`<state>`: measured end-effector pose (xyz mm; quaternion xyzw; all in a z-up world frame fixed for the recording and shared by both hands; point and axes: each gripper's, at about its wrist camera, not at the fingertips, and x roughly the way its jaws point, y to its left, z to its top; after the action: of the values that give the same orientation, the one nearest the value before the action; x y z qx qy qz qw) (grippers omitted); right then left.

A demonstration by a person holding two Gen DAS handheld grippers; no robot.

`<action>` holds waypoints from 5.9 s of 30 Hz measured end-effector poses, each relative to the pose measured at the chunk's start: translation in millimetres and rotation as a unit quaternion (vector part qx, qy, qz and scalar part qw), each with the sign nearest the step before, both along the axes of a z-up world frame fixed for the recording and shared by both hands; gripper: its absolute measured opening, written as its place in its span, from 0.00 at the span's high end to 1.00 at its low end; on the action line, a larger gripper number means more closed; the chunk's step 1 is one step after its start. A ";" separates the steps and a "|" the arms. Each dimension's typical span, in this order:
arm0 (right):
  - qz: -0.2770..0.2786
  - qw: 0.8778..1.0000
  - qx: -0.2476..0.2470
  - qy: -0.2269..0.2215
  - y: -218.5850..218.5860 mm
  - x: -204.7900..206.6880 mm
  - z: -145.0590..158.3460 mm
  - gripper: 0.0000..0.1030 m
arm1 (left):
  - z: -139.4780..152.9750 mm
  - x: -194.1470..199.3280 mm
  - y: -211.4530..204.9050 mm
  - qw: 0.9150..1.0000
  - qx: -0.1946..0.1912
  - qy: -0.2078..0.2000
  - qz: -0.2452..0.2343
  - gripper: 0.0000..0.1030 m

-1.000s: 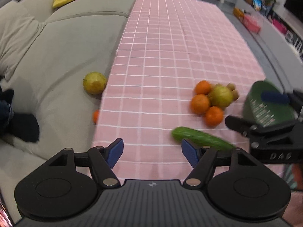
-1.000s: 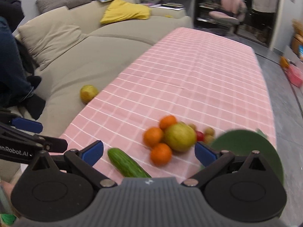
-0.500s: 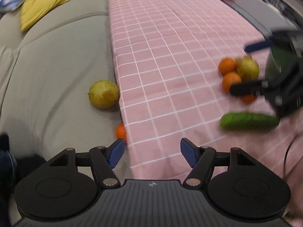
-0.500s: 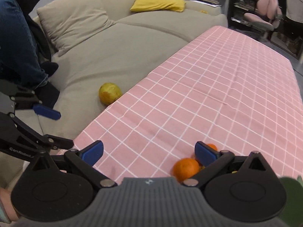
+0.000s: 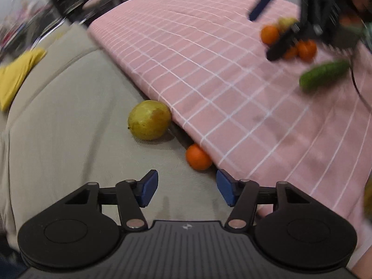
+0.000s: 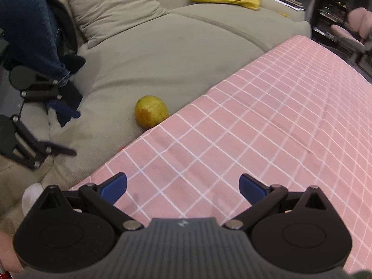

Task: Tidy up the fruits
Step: 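Move the left tool toward the orange on the sofa while the right tool approaches the pear, then close the left gripper on the orange while the right gripper closes on the pear, then lift the orange with the left tool while the right tool carries the pear to the colander, then open the left gripper over the colander while the right gripper releases the pear inside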

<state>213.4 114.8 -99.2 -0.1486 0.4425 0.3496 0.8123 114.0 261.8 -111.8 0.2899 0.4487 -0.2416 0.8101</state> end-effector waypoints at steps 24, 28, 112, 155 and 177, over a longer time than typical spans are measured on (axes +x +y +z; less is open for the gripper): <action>0.060 0.997 -0.037 0.040 46.8 70.9 -39.1 0.04 | -76.1 54.0 -14.9 0.961 0.047 0.055 -0.266 0.41; 0.080 0.995 -0.036 0.042 52.8 84.4 -43.6 0.04 | -86.9 55.1 -17.1 0.956 0.053 0.066 -0.281 0.48; -0.087 0.994 0.067 -0.025 -153.3 -42.6 110.9 0.40 | 152.8 21.9 -180.9 0.965 -0.245 0.040 0.087 0.55; -0.058 0.988 -0.122 0.071 -292.2 -61.6 -42.5 0.40 | -8.9 42.0 -366.8 0.949 -0.153 0.238 0.138 0.55; -0.078 0.985 -0.141 0.061 -288.1 -68.6 -46.4 0.29 | -11.9 32.9 -376.1 0.963 -0.118 0.213 0.118 0.38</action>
<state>144.8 -173.3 -145.6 -0.2049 0.5468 0.2272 0.7794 146.9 -114.4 -123.7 0.0793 0.6105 -0.2517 0.7468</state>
